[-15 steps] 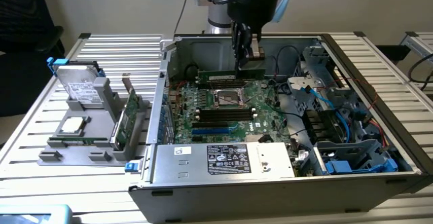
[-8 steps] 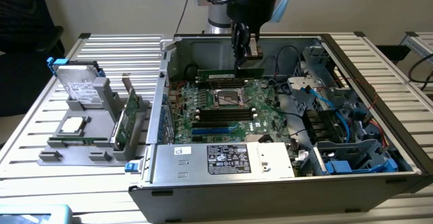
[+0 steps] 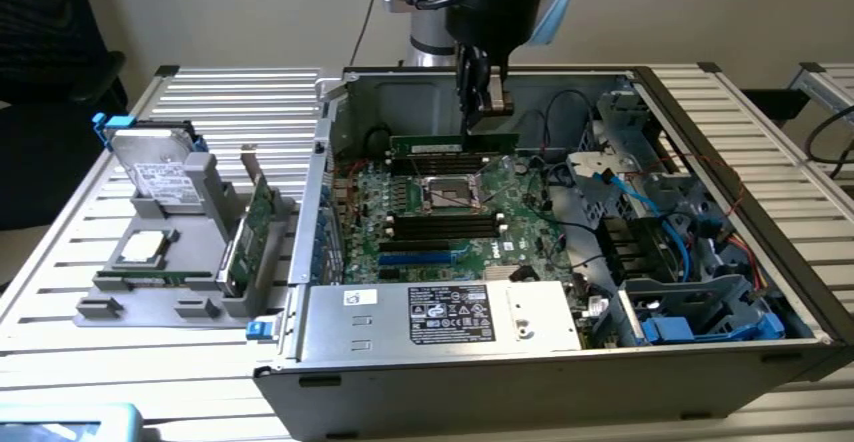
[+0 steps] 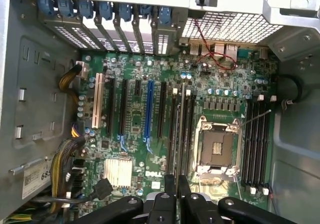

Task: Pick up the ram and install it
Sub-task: 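Pick up the ram and move it above insertion slot, then insert the ram into the slot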

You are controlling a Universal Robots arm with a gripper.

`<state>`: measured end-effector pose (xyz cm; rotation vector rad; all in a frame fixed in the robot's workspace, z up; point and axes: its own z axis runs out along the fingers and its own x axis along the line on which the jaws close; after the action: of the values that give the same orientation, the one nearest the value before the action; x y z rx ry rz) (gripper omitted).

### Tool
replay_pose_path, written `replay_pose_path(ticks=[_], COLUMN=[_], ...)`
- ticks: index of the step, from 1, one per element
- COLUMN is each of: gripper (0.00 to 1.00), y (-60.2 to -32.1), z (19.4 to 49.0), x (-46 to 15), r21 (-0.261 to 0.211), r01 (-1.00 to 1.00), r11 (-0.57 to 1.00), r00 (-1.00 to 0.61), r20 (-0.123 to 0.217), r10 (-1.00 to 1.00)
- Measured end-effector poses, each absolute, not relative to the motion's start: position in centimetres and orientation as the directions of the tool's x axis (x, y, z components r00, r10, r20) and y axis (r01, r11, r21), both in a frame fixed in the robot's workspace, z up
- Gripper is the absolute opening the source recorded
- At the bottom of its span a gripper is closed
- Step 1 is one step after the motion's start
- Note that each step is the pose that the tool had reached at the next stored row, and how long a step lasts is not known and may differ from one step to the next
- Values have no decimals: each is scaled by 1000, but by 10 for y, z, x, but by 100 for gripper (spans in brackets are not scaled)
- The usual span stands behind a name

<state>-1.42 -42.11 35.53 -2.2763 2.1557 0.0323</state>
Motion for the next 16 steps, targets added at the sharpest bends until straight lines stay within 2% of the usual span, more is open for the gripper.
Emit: replay_pose_path(ticks=[16], gripper=[14], y=[-421], z=[355], x=[-14], r21=[10], r01=[-999], r11=[-54], r00=[53], r20=[-19], r10=[-998])
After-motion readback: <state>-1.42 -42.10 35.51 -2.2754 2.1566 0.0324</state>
